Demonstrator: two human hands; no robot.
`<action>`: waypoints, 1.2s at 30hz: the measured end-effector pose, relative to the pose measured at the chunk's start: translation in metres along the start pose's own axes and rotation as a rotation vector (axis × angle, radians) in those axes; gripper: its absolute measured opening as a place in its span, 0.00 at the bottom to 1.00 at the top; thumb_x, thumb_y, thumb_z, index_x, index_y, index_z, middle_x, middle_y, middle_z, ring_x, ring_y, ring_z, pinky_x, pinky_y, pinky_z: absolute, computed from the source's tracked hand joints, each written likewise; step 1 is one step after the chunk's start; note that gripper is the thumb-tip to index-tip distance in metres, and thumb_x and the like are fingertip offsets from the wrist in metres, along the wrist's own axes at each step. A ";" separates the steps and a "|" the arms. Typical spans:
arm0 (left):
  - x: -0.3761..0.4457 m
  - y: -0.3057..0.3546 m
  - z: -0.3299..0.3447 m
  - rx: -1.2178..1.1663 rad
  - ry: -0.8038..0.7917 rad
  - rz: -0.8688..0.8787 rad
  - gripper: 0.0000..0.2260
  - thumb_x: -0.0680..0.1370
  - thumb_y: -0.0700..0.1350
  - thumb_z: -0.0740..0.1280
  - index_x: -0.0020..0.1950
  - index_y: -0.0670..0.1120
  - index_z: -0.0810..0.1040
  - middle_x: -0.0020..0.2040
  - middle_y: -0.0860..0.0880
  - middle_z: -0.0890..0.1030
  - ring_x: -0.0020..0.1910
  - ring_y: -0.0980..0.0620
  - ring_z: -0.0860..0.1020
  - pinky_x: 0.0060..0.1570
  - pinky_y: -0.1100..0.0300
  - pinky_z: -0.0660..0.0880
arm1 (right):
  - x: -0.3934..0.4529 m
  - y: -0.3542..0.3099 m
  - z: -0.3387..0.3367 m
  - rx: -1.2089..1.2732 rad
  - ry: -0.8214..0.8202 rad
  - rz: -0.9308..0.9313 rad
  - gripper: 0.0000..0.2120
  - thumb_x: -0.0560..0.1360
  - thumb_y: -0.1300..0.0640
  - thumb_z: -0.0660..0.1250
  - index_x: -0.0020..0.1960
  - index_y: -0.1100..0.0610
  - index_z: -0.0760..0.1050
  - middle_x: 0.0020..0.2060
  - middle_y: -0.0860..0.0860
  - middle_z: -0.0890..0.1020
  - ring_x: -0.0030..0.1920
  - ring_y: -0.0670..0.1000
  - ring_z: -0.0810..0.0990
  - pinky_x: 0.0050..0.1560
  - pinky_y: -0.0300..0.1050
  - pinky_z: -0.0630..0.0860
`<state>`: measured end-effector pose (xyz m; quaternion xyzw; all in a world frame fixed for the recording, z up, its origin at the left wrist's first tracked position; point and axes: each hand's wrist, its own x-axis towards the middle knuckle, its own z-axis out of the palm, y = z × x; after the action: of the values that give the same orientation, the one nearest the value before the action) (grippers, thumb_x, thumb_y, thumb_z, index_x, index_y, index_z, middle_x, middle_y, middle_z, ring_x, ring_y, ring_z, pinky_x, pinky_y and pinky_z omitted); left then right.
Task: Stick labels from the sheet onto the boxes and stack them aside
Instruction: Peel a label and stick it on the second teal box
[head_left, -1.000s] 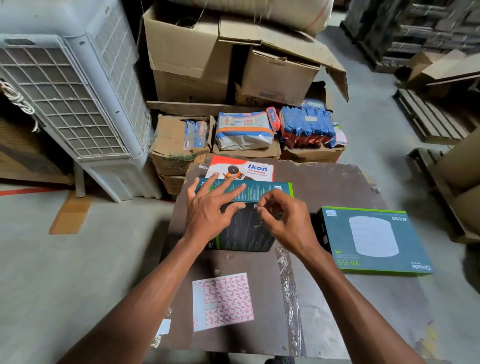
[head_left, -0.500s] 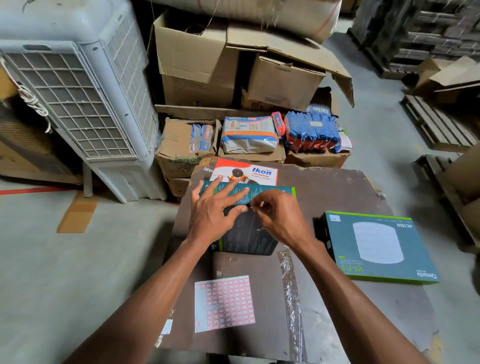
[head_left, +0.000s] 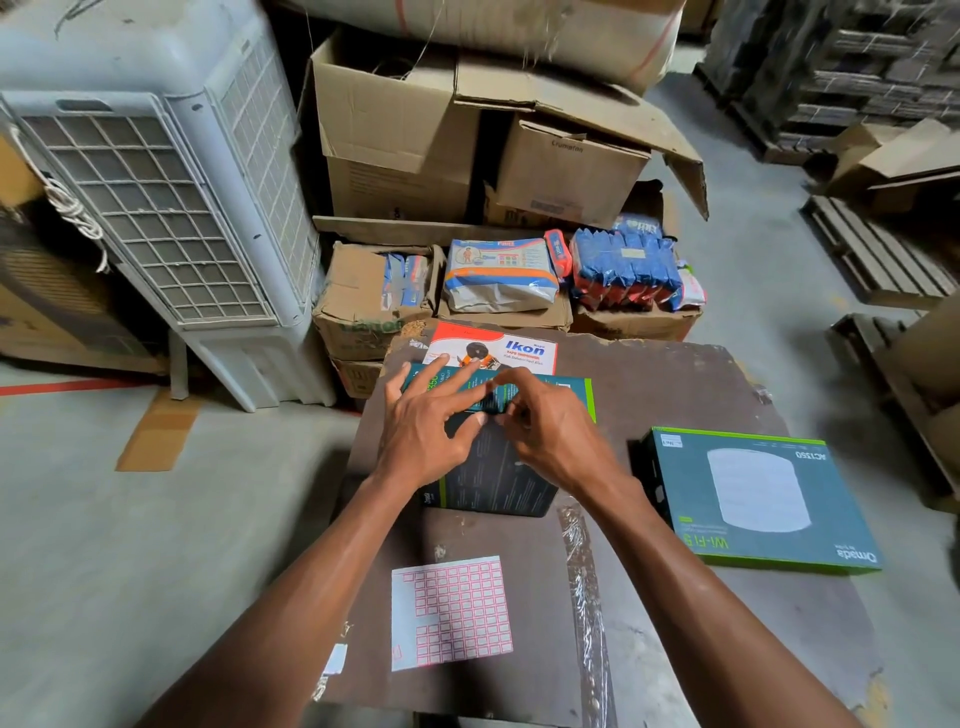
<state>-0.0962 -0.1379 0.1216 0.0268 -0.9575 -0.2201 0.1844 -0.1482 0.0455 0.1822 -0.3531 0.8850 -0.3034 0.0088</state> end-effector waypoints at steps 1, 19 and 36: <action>0.000 0.000 0.000 -0.001 0.000 0.001 0.19 0.77 0.57 0.64 0.67 0.59 0.80 0.75 0.59 0.71 0.78 0.48 0.65 0.77 0.40 0.53 | 0.001 -0.001 0.001 -0.010 0.000 -0.003 0.20 0.77 0.62 0.71 0.66 0.52 0.71 0.44 0.53 0.85 0.40 0.50 0.83 0.39 0.46 0.81; -0.003 0.005 -0.003 -0.024 0.011 -0.029 0.21 0.76 0.62 0.60 0.66 0.62 0.80 0.73 0.59 0.73 0.76 0.49 0.67 0.76 0.43 0.53 | 0.007 0.000 0.019 -0.116 0.151 0.063 0.23 0.72 0.55 0.76 0.64 0.54 0.74 0.49 0.56 0.86 0.46 0.59 0.84 0.45 0.57 0.81; 0.005 0.005 -0.002 -0.009 0.012 -0.050 0.20 0.77 0.65 0.63 0.69 0.67 0.76 0.73 0.60 0.73 0.76 0.50 0.67 0.76 0.43 0.54 | -0.019 0.022 0.021 -0.209 0.205 -0.055 0.10 0.75 0.54 0.75 0.57 0.49 0.86 0.51 0.51 0.82 0.49 0.51 0.76 0.44 0.49 0.76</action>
<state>-0.1000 -0.1345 0.1274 0.0512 -0.9545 -0.2286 0.1846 -0.1429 0.0582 0.1496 -0.3435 0.8979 -0.2442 -0.1269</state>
